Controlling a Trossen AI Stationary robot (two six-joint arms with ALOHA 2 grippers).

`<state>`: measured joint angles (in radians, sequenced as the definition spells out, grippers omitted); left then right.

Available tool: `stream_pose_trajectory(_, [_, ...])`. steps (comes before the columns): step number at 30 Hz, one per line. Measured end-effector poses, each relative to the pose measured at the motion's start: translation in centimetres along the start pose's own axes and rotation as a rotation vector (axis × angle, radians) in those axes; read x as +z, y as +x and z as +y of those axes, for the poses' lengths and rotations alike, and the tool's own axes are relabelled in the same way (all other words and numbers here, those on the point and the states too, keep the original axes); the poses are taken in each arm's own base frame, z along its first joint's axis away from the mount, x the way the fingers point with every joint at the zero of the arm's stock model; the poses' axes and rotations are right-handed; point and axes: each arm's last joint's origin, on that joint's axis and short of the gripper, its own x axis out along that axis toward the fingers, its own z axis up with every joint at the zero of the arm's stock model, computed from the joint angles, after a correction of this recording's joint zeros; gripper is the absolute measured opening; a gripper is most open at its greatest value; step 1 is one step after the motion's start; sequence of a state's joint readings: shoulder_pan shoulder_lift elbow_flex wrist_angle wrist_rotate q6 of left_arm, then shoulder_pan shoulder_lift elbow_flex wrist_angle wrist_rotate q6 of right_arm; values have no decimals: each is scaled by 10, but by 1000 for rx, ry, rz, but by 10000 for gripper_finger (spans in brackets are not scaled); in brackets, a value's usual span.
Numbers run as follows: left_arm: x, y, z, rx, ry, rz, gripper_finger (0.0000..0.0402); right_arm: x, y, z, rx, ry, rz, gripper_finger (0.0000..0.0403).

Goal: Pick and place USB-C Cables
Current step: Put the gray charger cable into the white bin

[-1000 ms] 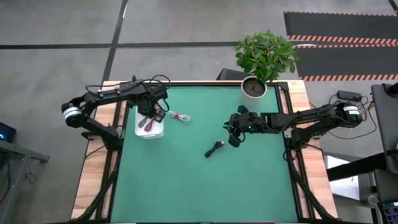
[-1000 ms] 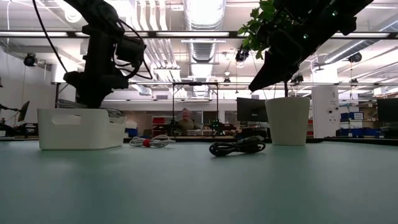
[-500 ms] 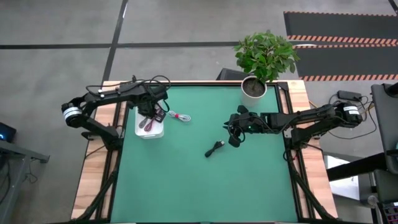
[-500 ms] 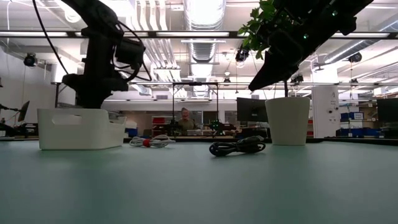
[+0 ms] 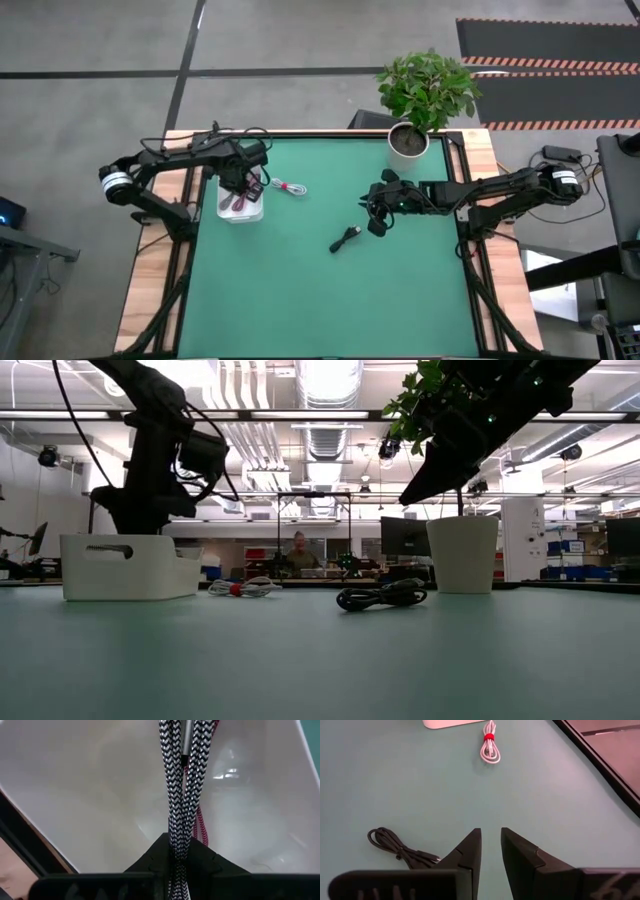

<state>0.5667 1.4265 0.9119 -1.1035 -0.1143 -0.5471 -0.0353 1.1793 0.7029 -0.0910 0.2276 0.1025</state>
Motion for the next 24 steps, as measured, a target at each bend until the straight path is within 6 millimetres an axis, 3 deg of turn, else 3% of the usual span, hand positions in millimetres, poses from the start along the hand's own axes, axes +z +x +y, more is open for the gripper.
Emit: stream_pose_trajectory(24, [-1, 2, 2, 31, -8, -4, 22, 4, -1, 0, 3, 5, -19, 66])
